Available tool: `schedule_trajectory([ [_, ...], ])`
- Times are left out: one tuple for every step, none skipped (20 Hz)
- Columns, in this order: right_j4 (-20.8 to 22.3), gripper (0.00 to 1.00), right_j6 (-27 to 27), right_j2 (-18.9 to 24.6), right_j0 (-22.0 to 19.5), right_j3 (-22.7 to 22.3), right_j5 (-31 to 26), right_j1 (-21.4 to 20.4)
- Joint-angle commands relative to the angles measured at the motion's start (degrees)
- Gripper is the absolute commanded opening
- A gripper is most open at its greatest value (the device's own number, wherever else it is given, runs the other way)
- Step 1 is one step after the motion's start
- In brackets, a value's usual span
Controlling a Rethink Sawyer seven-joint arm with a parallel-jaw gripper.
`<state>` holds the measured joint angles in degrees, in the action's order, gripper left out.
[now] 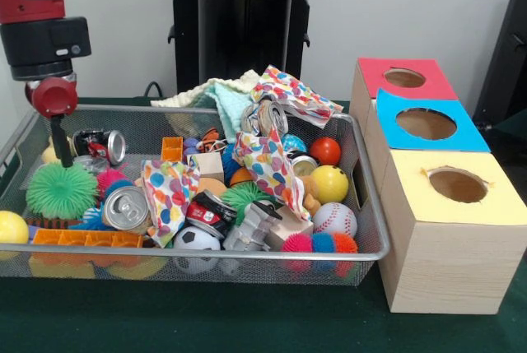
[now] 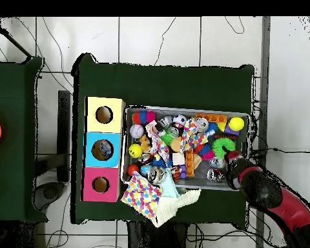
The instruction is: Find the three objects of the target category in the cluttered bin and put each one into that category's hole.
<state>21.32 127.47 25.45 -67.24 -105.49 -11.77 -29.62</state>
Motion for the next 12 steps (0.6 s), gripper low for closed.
schedule_trajectory([
  [3.75,1.00,-2.54,-0.55,1.01,-1.45,-2.54,-1.29],
  [3.78,1.00,-2.32,-0.72,1.12,-1.70,-2.34,-1.41],
  [3.80,1.00,-2.18,-0.81,1.16,-1.94,-2.21,-1.47],
  [3.84,1.00,-1.99,-0.96,1.23,-2.21,-2.01,-1.59],
  [3.88,1.00,-1.81,-1.11,1.29,-2.48,-1.82,-1.70],
  [3.92,1.00,-1.57,-1.30,1.40,-2.75,-1.56,-1.84],
  [3.89,1.00,-1.40,-1.43,1.46,-3.00,-1.50,-1.95],
  [3.88,1.00,-1.26,-1.50,1.51,-3.24,-1.34,-2.01],
  [3.87,1.00,-1.12,-1.56,1.57,-3.47,-1.19,-2.07],
  [3.90,1.00,-0.96,-1.67,1.64,-3.68,-0.98,-2.16],
  [3.88,1.00,-0.83,-1.77,1.68,-3.90,-0.86,-2.21],
  [3.91,1.00,-0.70,-1.84,1.70,-4.07,-0.57,-2.23],
])
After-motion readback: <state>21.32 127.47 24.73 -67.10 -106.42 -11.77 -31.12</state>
